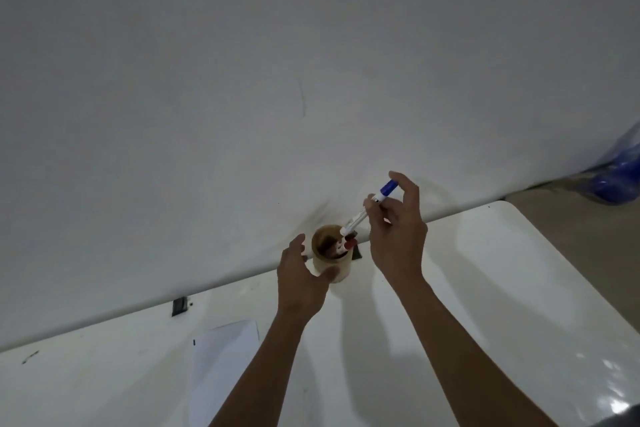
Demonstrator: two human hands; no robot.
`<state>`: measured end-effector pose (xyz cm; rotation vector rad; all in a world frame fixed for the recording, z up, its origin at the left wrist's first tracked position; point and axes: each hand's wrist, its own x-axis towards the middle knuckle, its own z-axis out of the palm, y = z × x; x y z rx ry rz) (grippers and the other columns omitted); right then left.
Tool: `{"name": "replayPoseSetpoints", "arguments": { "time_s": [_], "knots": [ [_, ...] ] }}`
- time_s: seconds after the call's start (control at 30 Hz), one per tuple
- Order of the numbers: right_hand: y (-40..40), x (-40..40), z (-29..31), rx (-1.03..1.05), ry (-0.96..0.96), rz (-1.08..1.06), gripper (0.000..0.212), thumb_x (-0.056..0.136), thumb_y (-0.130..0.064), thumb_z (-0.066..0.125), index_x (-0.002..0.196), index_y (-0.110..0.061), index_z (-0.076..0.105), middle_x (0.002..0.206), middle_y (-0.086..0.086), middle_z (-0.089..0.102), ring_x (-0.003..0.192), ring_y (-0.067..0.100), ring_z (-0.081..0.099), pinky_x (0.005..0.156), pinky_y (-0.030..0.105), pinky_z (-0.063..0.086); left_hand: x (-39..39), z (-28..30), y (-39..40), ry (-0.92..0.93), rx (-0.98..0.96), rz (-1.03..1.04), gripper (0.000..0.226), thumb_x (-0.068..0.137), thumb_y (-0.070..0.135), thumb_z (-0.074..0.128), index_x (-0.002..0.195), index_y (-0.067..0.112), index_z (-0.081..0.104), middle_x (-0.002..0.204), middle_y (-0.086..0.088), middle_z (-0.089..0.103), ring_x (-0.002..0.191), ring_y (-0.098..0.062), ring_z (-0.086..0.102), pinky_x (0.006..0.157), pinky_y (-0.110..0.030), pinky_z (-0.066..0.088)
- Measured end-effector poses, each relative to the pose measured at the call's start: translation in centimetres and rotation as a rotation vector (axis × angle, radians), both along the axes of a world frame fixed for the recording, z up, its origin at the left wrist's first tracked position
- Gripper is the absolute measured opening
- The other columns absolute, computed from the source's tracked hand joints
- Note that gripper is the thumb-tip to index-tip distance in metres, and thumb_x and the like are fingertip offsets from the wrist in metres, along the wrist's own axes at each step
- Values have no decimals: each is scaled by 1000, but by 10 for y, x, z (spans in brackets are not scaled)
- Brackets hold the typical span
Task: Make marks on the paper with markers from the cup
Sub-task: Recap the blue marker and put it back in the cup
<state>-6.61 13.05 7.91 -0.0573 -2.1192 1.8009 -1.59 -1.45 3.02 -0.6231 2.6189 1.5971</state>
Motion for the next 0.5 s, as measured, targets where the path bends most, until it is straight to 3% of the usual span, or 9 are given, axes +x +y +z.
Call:
{"name": "replayPoseSetpoints", "arguments": {
  "time_s": [0.1, 0.2, 0.27, 0.33, 0.43, 0.5],
  "knots": [
    [-2, -15, -17, 49, 4, 42, 35, 97, -16, 67, 127, -24, 51, 88, 4, 79, 79, 10, 75, 71, 14, 54, -12, -10, 11, -34, -7, 12, 97, 71, 22, 88, 151, 16, 32, 149, -6, 46, 129, -25, 53, 107, -41, 47],
    [-5, -20, -35, 108, -22, 63, 31, 95, -16, 70, 122, -24, 55, 87, 3, 78, 75, 15, 74, 70, 18, 56, -18, -20, 15, -3, -23, 33, 94, 69, 24, 90, 147, 15, 38, 144, -5, 52, 127, -25, 55, 107, -43, 47],
    [-5, -20, -43, 106, -63, 75, 27, 93, -14, 72, 117, -20, 61, 91, 1, 77, 82, 12, 75, 73, 10, 53, -20, -23, 16, 26, -24, 42, 82, 67, 23, 90, 138, 18, 47, 131, 1, 59, 121, -23, 58, 100, -35, 49],
    [-5, -20, -51, 126, -76, 84, 19, 91, -12, 74, 109, -16, 68, 90, -5, 74, 85, 11, 74, 75, 10, 54, -21, -24, 16, 48, -16, 39, 70, 66, 21, 90, 126, 25, 53, 117, 10, 59, 112, -18, 61, 86, -21, 45],
    [-5, -20, -61, 179, -113, 100, 13, 91, -14, 74, 105, -14, 74, 89, -8, 74, 84, -3, 71, 75, 20, 59, -22, -28, 15, 75, 4, 35, 64, 66, 21, 90, 118, 31, 55, 115, 12, 63, 105, -12, 61, 78, -11, 41],
    [-5, -20, -65, 194, -123, 110, 14, 91, -14, 74, 106, -14, 76, 93, -4, 77, 84, -16, 65, 77, 13, 56, -21, -31, 14, 87, -1, 36, 65, 66, 21, 90, 121, 29, 56, 117, 10, 65, 104, -11, 61, 79, -11, 41]
  ]
}}
